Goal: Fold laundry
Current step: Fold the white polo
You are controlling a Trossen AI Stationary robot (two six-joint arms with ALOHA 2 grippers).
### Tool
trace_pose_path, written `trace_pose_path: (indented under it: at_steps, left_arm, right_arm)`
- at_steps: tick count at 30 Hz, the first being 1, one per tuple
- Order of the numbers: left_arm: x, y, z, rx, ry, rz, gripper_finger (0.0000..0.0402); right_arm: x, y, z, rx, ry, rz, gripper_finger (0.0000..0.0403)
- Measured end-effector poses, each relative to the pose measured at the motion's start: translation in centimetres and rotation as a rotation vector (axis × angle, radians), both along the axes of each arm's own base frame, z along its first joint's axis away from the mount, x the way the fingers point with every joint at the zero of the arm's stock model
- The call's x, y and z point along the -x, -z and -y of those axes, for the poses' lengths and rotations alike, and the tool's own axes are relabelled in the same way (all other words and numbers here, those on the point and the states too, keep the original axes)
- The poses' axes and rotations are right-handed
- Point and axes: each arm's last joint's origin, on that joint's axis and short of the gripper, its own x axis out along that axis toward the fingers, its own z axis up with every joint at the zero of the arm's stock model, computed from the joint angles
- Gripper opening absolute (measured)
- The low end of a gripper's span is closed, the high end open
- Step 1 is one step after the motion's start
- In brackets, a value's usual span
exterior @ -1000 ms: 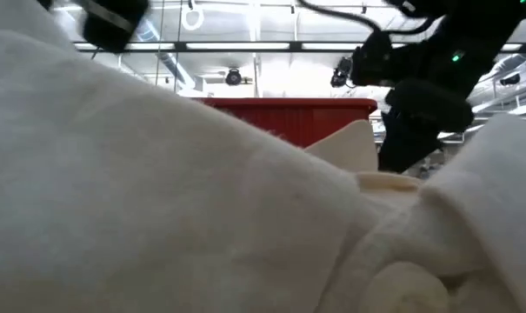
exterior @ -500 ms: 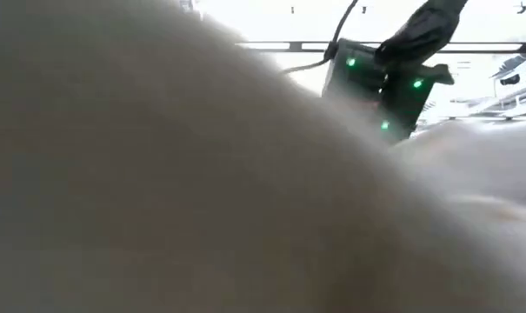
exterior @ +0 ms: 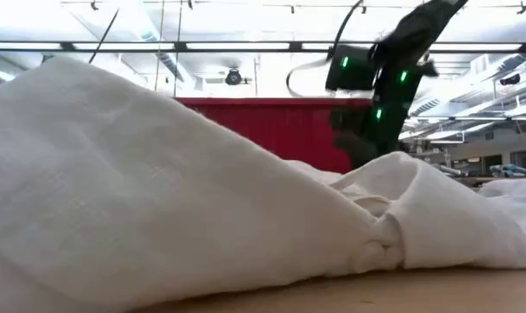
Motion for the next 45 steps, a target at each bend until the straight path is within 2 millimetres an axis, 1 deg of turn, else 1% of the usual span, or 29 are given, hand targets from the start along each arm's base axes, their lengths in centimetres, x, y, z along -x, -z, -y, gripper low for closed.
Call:
trace_pose_path:
  at_steps: [3,6,8,10,13,15,18,22,25,28,31,34,36,39,42,45]
  left_arm:
    - [-0.1,0.0,-0.1,-0.014,-0.022,0.019,0.0076]
    - [-0.4,-0.4,-0.3,-0.003,-0.054,0.016,0.0129]
    - [-1.0,-1.2,-0.5,0.021,-0.098,0.016,0.016]
    - [-1.7,-1.9,-1.0,0.02,-0.134,0.024,0.0182]
    - [-2.7,-2.3,-2.6,-0.07,-0.23,0.043,0.0194]
    - [-3.4,-1.9,-4.5,-0.209,-0.306,0.048,0.0193]
    - [-4.7,-0.3,-8.1,-0.407,-0.374,0.039,0.0192]
    - [-6.5,1.8,-13.3,-0.578,-0.487,0.009,0.0192]
    - [-7.8,3.4,-17.4,-0.61,-0.536,0.008,0.0192]
    - [-8.6,4.8,-21.5,-0.564,-0.557,-0.001,0.0192]
    - [-8.4,6.0,-25.4,-0.513,-0.593,-0.004,0.0192]
    - [-7.8,6.6,-28.9,-0.502,-0.646,-0.011,0.0192]
    - [-7.2,6.8,-30.8,-0.516,-0.683,-0.016,0.0192]
    - [-6.8,6.8,-32.9,-0.482,-0.708,0.017,0.0192]
    - [-6.8,6.7,-34.0,-0.41,-0.691,0.071,0.0192]
    - [-7.0,6.9,-34.5,-0.4,-0.681,0.091,0.0192]
  right_arm:
    - [0.7,-2.0,-1.5,-0.034,-0.042,0.051,0.0127]
    - [1.2,-3.7,-3.8,-0.079,-0.112,0.116,0.0127]
    - [1.3,-4.2,-5.5,-0.084,-0.164,0.142,0.0127]
    - [1.3,-4.5,-7.2,-0.068,-0.202,0.165,0.0127]
    - [1.2,-4.0,-9.7,-0.061,-0.228,0.18,0.0127]
    - [1.0,-3.0,-11.4,-0.053,-0.239,0.175,0.0127]
    - [0.7,-1.2,-13.9,-0.055,-0.249,0.166,0.0127]
    - [1.0,0.9,-16.2,-0.045,-0.231,0.134,0.0127]
    - [1.2,2.1,-17.3,-0.034,-0.2,0.116,0.0127]
    - [1.4,3.5,-18.0,-0.048,-0.174,0.087,0.0127]
    - [1.6,4.2,-18.9,-0.087,-0.151,0.083,0.0127]
    - [2.1,4.4,-20.2,-0.145,-0.143,0.092,0.0127]
    - [2.6,4.0,-21.4,-0.213,-0.165,0.102,0.0127]
    - [3.5,3.3,-22.7,-0.273,-0.191,0.124,0.0127]
    - [4.4,2.7,-23.9,-0.35,-0.236,0.12,0.0127]
    - [5.1,2.2,-24.8,-0.413,-0.274,0.095,0.0127]
